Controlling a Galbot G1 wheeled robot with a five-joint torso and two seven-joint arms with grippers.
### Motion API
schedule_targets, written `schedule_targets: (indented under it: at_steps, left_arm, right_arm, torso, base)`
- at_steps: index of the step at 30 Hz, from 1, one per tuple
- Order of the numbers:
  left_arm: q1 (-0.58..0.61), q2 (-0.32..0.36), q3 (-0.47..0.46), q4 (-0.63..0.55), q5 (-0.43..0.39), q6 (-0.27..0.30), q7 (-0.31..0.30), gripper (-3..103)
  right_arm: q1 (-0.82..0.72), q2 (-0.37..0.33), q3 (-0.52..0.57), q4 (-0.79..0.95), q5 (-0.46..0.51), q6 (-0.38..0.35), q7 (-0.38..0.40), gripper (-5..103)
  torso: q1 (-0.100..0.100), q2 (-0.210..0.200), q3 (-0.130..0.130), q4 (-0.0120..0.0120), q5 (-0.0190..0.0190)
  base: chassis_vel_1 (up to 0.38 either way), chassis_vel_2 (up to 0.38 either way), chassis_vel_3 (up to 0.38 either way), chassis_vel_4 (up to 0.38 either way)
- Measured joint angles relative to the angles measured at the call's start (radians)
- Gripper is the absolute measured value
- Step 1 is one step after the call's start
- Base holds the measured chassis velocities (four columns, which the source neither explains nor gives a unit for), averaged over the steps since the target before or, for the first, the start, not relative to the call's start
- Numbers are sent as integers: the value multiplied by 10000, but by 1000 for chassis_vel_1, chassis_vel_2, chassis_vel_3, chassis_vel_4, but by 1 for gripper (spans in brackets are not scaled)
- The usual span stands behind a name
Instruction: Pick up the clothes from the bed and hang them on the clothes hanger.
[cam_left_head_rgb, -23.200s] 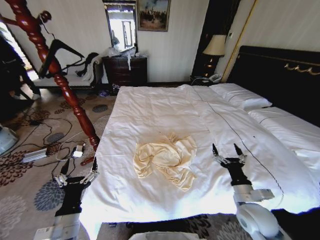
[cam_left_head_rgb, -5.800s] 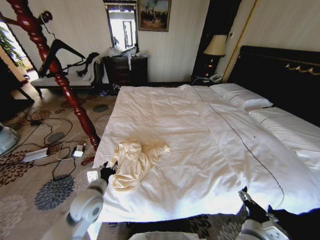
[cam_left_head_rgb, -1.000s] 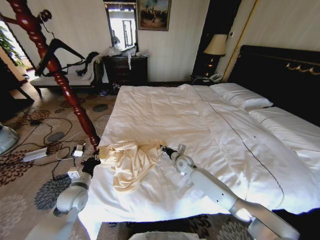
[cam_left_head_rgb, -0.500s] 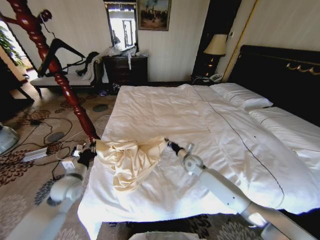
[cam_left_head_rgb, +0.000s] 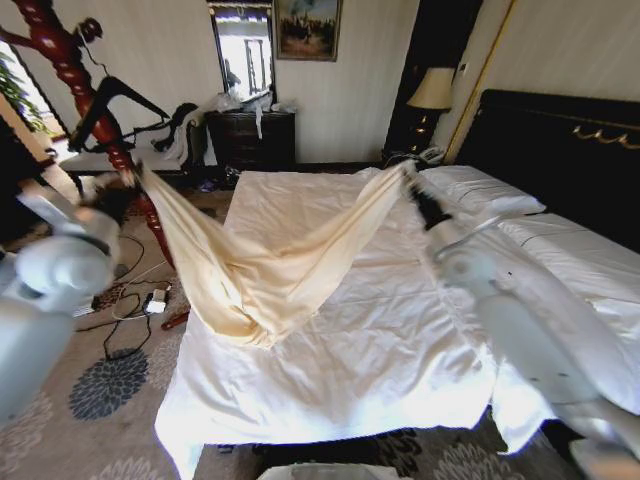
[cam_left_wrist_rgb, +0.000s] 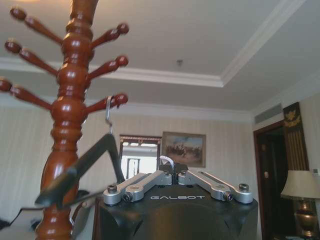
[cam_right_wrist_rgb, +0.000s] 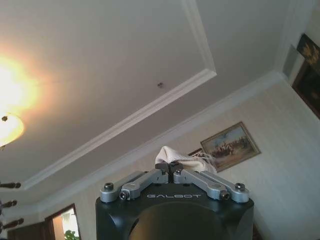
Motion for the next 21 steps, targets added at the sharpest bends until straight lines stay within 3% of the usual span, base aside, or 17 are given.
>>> schedule_targets:
  at_steps: [3, 7, 9, 10, 11, 14, 15, 18, 19, 20, 21]
  left_arm:
    - [1543, -241, -275, -697, 688, 4, 97, 0]
    - [2751, -763, -111, -1031, 1332, 18, 43, 0]
    - [4029, -1385, 262, -1202, 1942, 199, -136, 0]
    - [4496, -1590, 377, -1227, 2111, 318, -279, 0]
    - [4496, -1590, 377, -1227, 2111, 318, -279, 0]
    - [5916, -2057, 473, -1257, 2696, 715, -622, 0]
    - [5916, -2057, 473, -1257, 2696, 715, -622, 0]
    - [6862, -2255, 236, -1478, 3378, 1194, -928, 0]
    - [7151, -2322, 161, -1605, 3570, 1457, -1152, 0]
    - [7151, -2322, 161, -1605, 3570, 1457, -1152, 0]
    - [7367, -2387, 123, -1695, 3745, 1713, -1344, 0]
  right_arm:
    - [-2218, -599, 353, 1102, -1040, 33, 479, 0]
    - [-3682, -570, 188, 1402, -1964, -237, 1410, 0]
    - [-5084, -420, -525, 1475, -2672, -1476, 3376, 0]
    - [-5434, -395, -786, 1526, -2603, -1964, 4029, 0]
    - [-5434, -395, -786, 1526, -2603, -1964, 4029, 0]
    - [-6264, -271, -1512, 1799, -1563, -3305, 5707, 0]
    - [-6264, -271, -1512, 1799, -1563, -3305, 5707, 0]
    - [-6787, -209, -1737, 2521, -120, -4715, 7370, -3]
    - [-6937, -211, -1757, 2933, 628, -5379, 8152, 2]
    - [-6937, -211, -1757, 2933, 628, -5379, 8152, 2]
    - [-6986, -214, -1760, 3203, 1140, -5847, 8653, 8]
  torso:
    - [-4, 1, 0, 2, -3]
    - [-3, 0, 0, 1, -3]
    - [-2, 0, 1, 0, 3]
    - [-2, 0, 1, -2, 6]
    - [-2, 0, 1, -2, 6]
    - [-3, 0, 0, 5, -3]
    - [-3, 0, 0, 5, -3]
    - [-2, 1, 0, 1, 3]
    - [-2, 0, 0, 1, 3]
    - [-2, 0, 0, 1, 3]
    - [-2, 0, -1, 0, -1]
  base:
    - [0, 0, 0, 0]
    - [0, 0, 0, 0]
    - [0, 0, 0, 0]
    - [0, 0, 0, 0]
    - [0, 0, 0, 0]
    - [0, 0, 0, 0]
    - [0, 0, 0, 0]
    - [0, 0, 0, 0]
    - [0, 0, 0, 0]
    - [0, 0, 0, 0]
    - [0, 0, 0, 0]
